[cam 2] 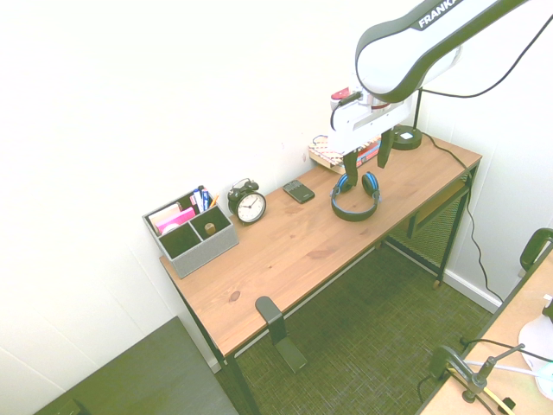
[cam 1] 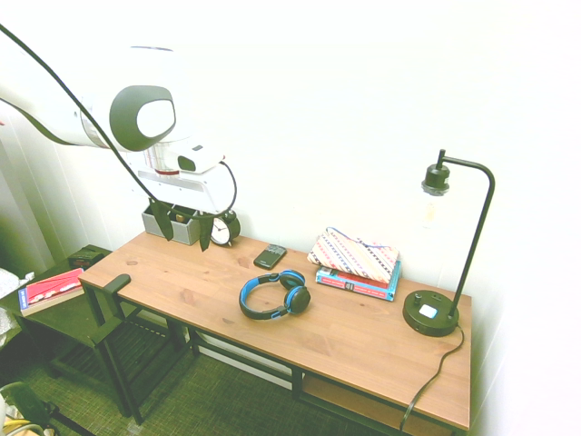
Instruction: Hang the headphone
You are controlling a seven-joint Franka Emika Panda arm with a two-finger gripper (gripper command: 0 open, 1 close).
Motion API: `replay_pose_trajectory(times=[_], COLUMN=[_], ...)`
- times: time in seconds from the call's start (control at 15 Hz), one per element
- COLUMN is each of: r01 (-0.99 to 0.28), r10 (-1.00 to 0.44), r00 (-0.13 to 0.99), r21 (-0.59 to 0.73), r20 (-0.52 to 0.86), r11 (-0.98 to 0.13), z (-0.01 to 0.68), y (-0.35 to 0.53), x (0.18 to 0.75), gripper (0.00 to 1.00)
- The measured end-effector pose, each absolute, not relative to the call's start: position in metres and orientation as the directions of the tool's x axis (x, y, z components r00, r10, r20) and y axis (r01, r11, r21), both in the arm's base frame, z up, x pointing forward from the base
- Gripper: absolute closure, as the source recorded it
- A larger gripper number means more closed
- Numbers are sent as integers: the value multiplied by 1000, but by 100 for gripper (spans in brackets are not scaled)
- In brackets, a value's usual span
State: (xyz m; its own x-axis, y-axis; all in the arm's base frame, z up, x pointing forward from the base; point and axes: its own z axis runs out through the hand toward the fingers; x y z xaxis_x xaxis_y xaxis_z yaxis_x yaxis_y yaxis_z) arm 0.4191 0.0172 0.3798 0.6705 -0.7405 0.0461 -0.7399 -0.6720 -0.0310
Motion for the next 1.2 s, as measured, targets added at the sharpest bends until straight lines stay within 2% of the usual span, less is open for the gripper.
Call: replay_pose_trajectory(times=[0.47,0.87,0.93,1.2], r01=[-725,-699,-695,-668], r10=[-727,-699,-695,-667], r00=[683,707,711,739], r21=[-54,-49,-42,-18], r20=[71,104,101,95], r11=[-687,-714,-717,-744], z=[362,279,266,227], y=[-2,-18,-21,-30], x=[451,502,508,525], gripper=[0,0,100,100])
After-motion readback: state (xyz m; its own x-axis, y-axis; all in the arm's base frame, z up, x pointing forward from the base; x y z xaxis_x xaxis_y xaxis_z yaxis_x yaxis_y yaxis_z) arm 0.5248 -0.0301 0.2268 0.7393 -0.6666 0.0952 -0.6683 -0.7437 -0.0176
